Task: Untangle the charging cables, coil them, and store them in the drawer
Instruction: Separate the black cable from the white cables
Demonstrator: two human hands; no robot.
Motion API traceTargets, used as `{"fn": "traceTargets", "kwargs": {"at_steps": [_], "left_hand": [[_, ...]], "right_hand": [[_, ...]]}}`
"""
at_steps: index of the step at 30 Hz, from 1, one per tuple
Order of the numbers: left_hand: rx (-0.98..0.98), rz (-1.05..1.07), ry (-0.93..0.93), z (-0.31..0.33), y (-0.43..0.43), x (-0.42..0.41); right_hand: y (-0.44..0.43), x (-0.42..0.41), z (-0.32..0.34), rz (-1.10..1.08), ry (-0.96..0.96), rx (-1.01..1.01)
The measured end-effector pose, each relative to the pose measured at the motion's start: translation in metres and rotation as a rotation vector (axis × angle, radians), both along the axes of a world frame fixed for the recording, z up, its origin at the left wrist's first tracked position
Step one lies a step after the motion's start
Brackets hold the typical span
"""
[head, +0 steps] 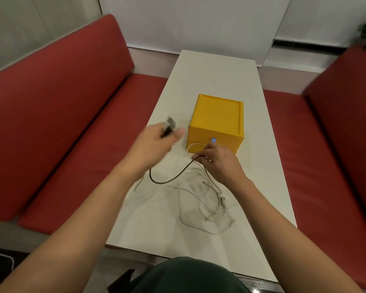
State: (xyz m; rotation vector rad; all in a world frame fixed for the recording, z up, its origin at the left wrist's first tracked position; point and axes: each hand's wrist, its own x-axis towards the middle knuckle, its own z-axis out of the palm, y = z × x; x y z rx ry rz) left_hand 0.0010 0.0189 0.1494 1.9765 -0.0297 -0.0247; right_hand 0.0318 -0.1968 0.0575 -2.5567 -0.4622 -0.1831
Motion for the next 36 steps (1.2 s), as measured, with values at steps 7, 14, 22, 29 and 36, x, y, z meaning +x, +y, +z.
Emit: {"fn": "traceTargets", "kwargs": {"at_steps": [7, 14, 22, 29, 36], "left_hand": [[0.419, -0.172, 0.097, -0.04, -0.03, -0.009], [0.201, -0.198, -0.009, -0.027, -0.025, -0.007], [-0.404, -0.006, -0.166, 0.006, 0.015, -0.004], [-0.251, -0.025, -0.132, 0.005, 0.024, -0.004], [-0.287, -0.192, -0.074, 0.008, 0.019, -0.012]], "right_hand": [[0.004, -0.009, 0.006, -0.034, -0.007, 0.146], [-0.009, -0.003, -0.003, -0.149, 0.036, 0.126], [-0.038, -0.001, -0.017, -0.188, 0.321, 0.185], [-0.027, -0.01, -0.017, -0.21, 0.387, 0.477], [-0.002, -0.015, -0.011, 0.05, 0.568, 0.474]]}}
